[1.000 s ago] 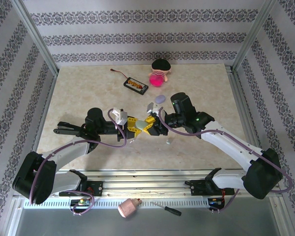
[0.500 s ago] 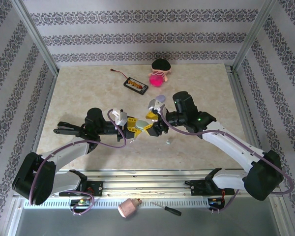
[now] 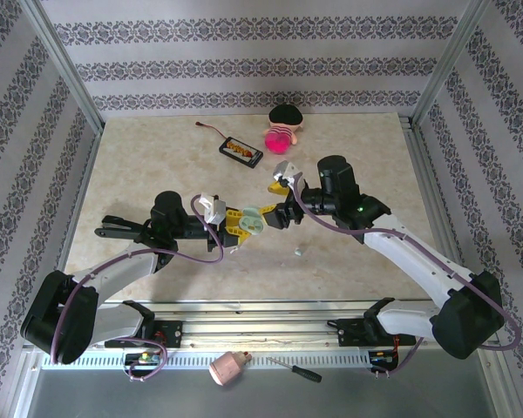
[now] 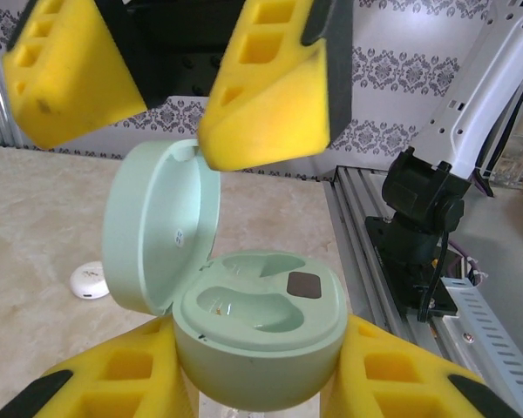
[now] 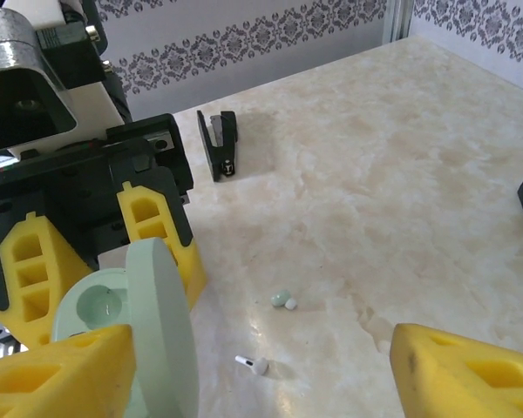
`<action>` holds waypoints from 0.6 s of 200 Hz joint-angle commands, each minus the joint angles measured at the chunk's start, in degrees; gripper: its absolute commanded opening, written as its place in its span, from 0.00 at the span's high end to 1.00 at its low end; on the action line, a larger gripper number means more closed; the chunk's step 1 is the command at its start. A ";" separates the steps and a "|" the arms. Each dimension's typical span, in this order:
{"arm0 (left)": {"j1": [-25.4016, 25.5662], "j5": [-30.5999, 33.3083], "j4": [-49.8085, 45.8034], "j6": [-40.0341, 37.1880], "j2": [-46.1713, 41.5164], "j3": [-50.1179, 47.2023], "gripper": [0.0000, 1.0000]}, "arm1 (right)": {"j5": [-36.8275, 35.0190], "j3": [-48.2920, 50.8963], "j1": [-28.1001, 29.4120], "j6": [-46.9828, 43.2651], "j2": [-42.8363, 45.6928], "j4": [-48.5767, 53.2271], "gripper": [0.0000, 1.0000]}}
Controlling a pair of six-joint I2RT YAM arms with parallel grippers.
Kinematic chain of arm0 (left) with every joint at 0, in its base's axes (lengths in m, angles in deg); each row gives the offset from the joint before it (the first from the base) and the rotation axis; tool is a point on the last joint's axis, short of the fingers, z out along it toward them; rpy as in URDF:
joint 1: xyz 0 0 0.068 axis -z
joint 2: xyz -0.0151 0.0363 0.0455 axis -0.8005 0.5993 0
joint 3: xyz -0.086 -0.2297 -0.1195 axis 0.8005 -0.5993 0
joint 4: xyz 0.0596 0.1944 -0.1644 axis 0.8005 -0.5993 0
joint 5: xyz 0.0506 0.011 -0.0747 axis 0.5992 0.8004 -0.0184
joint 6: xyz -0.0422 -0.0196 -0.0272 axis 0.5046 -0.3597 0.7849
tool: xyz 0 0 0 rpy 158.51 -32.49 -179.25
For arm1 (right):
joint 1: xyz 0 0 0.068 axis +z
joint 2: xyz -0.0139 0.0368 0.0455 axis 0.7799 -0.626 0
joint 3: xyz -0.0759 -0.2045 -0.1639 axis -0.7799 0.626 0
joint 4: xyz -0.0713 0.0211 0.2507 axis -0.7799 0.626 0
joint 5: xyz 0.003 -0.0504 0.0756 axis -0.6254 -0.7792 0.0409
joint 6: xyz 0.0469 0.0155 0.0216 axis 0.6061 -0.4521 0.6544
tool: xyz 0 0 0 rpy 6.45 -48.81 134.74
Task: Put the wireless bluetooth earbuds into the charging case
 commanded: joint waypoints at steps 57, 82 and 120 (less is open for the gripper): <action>-1.82 0.27 4.78 -0.45 2.33 -0.44 0.71 | 1.21 6.23 -2.25 6.47 11.15 -4.82 0.15; -3.35 0.05 5.11 -0.23 2.12 -1.07 0.71 | -9.61 9.53 -6.41 14.47 14.43 -3.82 0.17; -4.22 -0.05 5.37 -0.27 1.56 -1.54 0.72 | -22.07 12.59 -12.37 23.03 14.65 7.40 0.21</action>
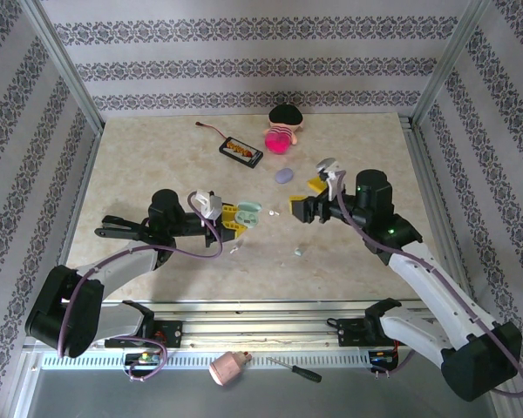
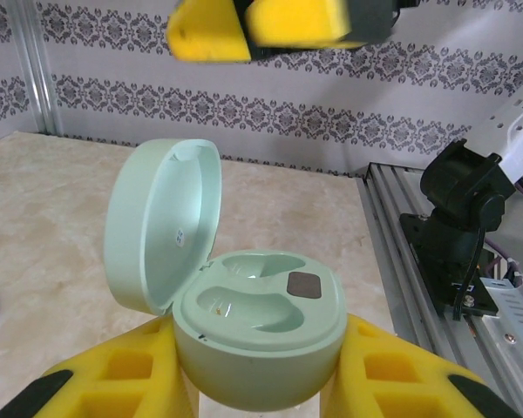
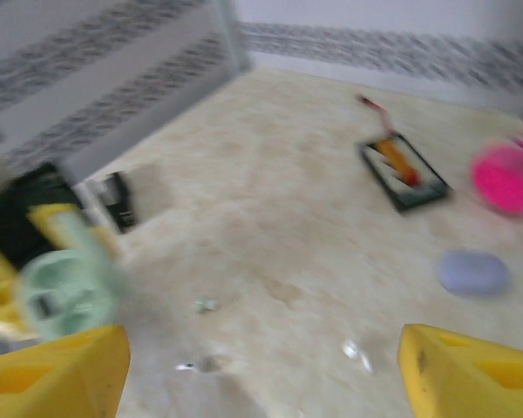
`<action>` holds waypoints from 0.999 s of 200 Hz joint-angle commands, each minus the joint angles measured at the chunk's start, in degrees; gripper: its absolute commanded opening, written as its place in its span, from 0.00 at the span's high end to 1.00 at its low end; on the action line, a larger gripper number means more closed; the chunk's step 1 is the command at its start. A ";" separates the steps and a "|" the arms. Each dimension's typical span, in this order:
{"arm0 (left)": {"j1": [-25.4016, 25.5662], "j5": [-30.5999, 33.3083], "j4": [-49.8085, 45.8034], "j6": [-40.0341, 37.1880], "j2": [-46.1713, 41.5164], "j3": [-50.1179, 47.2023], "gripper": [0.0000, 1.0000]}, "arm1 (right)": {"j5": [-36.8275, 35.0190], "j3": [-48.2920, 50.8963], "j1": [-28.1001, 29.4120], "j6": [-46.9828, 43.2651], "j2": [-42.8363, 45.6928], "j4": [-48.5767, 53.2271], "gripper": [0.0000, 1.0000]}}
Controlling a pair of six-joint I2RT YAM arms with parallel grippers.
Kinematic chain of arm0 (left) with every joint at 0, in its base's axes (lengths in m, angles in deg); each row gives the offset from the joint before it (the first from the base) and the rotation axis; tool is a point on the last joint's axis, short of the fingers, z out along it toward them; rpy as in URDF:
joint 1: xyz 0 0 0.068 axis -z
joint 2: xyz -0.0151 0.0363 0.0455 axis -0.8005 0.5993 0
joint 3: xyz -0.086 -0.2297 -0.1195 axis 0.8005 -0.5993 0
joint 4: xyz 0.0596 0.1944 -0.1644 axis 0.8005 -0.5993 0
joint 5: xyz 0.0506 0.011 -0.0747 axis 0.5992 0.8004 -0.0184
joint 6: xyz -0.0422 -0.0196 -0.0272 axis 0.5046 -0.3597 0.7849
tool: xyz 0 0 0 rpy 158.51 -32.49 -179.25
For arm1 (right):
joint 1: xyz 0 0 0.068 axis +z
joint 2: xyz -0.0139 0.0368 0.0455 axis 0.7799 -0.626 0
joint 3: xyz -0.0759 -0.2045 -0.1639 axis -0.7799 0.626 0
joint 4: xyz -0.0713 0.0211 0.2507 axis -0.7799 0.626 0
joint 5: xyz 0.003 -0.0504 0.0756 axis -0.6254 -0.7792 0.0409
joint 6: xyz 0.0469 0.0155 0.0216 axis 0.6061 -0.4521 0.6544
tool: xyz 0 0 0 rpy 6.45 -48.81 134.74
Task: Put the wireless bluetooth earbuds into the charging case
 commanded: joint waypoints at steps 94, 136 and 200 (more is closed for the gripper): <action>-1.29 -0.82 2.99 -0.33 -0.78 -1.10 0.72 | -9.42 15.41 6.47 36.34 -12.20 2.94 0.27; -1.27 -0.78 3.01 -0.34 -1.21 -1.25 0.71 | -8.29 16.46 9.74 39.16 -17.73 1.65 0.32; -1.31 -0.78 2.14 -0.69 -1.74 -1.29 0.72 | -6.60 14.63 11.57 40.10 -22.05 0.13 0.46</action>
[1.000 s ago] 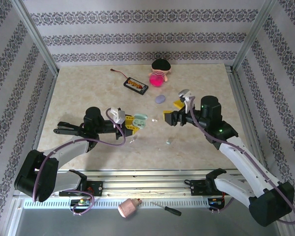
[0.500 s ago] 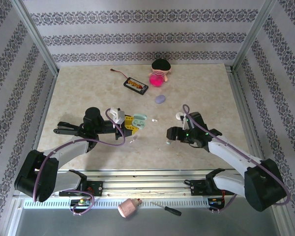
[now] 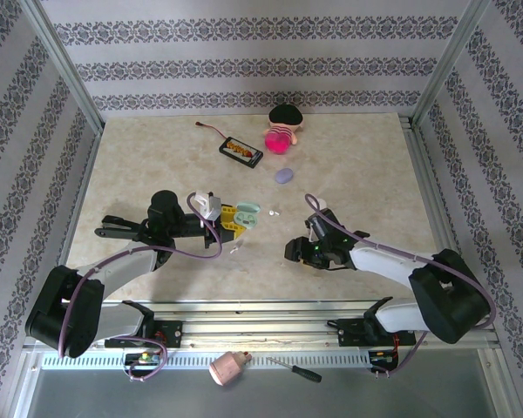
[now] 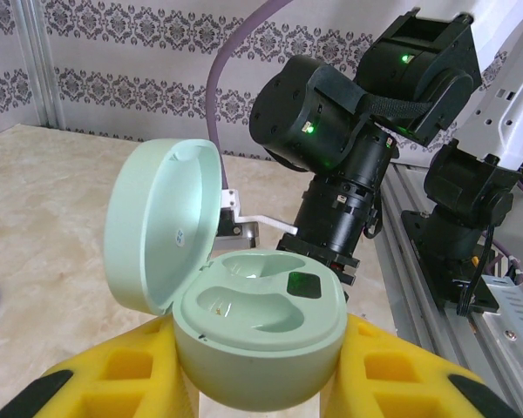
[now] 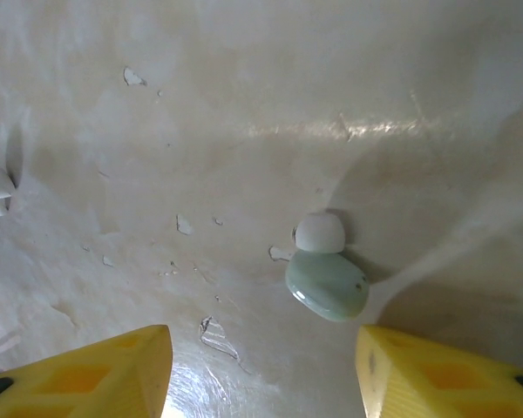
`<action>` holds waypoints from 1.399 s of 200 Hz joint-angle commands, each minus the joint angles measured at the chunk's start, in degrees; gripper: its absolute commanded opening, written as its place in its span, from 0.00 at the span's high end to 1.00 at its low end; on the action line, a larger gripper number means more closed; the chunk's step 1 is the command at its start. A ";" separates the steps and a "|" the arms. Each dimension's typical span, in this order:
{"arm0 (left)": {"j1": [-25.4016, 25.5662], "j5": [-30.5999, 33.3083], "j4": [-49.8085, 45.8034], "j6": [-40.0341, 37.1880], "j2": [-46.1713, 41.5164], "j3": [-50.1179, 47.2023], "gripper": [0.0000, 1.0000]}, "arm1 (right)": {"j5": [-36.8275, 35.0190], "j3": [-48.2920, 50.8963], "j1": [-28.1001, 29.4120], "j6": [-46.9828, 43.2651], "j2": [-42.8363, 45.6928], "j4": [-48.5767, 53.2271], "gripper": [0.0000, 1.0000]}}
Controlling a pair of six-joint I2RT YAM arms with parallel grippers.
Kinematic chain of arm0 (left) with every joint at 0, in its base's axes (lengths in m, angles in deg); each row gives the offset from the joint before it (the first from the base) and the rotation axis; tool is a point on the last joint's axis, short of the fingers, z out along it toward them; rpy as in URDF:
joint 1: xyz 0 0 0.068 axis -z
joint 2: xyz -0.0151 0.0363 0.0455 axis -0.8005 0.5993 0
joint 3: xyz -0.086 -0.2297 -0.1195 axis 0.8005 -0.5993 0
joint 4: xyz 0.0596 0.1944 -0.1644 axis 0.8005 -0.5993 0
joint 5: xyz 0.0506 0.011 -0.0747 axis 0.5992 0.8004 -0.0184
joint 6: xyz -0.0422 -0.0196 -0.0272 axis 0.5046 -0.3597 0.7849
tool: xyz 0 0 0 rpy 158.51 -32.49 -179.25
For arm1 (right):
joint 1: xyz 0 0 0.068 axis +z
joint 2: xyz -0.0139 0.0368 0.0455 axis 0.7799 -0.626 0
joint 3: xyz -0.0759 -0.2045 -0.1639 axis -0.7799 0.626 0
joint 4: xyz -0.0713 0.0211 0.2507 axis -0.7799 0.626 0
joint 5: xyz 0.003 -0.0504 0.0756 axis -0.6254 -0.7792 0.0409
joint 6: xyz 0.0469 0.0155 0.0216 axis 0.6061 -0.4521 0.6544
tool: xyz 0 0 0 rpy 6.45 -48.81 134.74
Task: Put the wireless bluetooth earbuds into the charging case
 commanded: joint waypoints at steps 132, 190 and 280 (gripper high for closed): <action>-0.91 -0.51 1.34 -1.13 -2.13 -0.62 0.72 | -0.59 -5.08 -4.69 -2.01 -4.98 -3.55 0.56; -0.94 -0.17 -0.20 -2.09 -3.25 -0.88 0.72 | -2.20 -9.29 -5.35 -7.34 -9.01 -1.45 0.55; -1.00 -0.11 -1.17 -2.70 -3.54 -0.82 0.72 | -3.05 -19.15 -5.18 -23.39 -13.34 17.93 0.68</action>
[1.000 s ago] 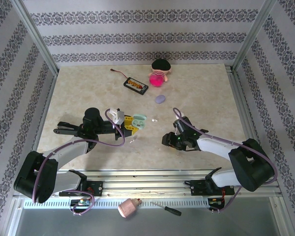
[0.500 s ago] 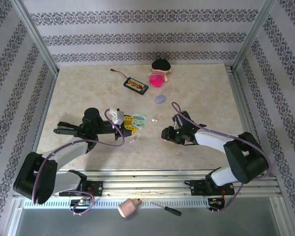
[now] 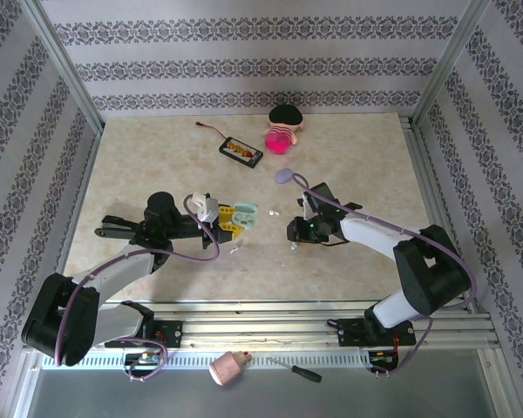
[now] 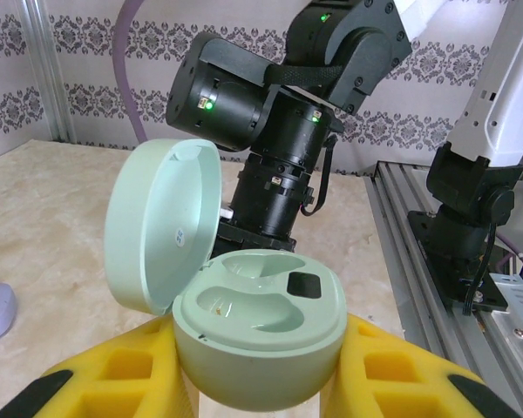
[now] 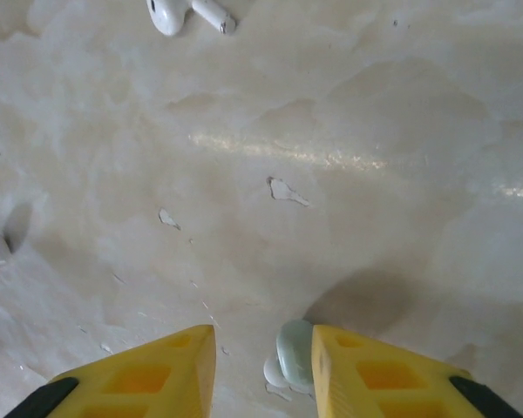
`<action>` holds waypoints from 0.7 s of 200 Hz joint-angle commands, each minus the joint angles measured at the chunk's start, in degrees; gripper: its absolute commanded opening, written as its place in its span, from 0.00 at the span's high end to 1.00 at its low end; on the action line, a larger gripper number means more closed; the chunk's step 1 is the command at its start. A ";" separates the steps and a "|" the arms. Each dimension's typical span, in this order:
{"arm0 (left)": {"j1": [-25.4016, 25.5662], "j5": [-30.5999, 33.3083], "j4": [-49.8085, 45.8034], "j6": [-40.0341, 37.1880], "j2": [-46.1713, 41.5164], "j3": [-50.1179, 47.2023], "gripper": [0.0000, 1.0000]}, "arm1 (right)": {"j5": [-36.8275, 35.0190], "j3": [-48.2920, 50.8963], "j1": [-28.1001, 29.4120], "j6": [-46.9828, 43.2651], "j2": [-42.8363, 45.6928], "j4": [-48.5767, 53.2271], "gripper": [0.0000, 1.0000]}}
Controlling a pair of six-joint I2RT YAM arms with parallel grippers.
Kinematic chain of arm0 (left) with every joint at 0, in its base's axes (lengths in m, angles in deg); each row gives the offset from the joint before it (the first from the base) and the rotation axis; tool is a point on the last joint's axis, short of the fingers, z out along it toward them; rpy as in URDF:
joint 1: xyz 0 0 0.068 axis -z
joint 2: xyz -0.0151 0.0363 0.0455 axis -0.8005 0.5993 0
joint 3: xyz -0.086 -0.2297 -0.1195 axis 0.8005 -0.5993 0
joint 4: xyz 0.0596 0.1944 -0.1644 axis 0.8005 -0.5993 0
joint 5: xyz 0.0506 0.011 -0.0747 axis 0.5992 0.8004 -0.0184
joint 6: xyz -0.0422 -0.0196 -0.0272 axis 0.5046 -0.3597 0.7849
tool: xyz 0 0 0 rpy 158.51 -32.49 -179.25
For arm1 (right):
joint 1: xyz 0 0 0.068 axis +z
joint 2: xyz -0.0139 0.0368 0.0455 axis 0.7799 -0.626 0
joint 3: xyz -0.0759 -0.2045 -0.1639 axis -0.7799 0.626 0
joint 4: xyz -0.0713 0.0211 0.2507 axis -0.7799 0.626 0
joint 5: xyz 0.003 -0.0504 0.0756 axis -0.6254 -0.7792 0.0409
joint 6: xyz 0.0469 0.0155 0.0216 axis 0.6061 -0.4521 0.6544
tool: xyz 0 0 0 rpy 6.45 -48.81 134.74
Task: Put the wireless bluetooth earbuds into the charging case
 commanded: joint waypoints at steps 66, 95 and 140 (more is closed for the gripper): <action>-0.59 -0.54 -0.09 -0.81 -0.92 -0.43 0.72 | 0.83 -4.74 -0.22 -5.89 -6.73 7.05 0.73; -0.65 -0.54 -0.10 -0.87 -0.55 -0.43 0.72 | 3.44 -4.26 -0.78 -5.32 -7.70 5.67 0.73; -0.59 -0.71 0.26 -0.64 -0.48 -0.42 0.72 | 5.03 -3.18 -1.36 -4.14 -8.43 2.84 0.71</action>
